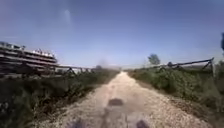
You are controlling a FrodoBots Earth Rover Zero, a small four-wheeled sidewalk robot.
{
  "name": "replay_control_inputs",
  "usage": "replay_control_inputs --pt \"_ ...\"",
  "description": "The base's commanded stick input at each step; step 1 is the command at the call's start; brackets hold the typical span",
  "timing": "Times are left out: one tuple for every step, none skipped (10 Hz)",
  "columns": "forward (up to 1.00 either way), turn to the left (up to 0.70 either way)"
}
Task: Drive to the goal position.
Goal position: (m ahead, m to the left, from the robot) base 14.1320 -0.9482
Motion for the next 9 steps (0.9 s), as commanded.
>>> replay_control_inputs --pt "0.70 0.00" --pt "0.70 -0.02" --pt "0.70 -0.09" --pt "0.70 -0.19" --pt "0.70 -0.26" --pt "0.70 -0.12" --pt "0.70 0.00" --pt "0.70 0.00" --pt "0.70 0.00"
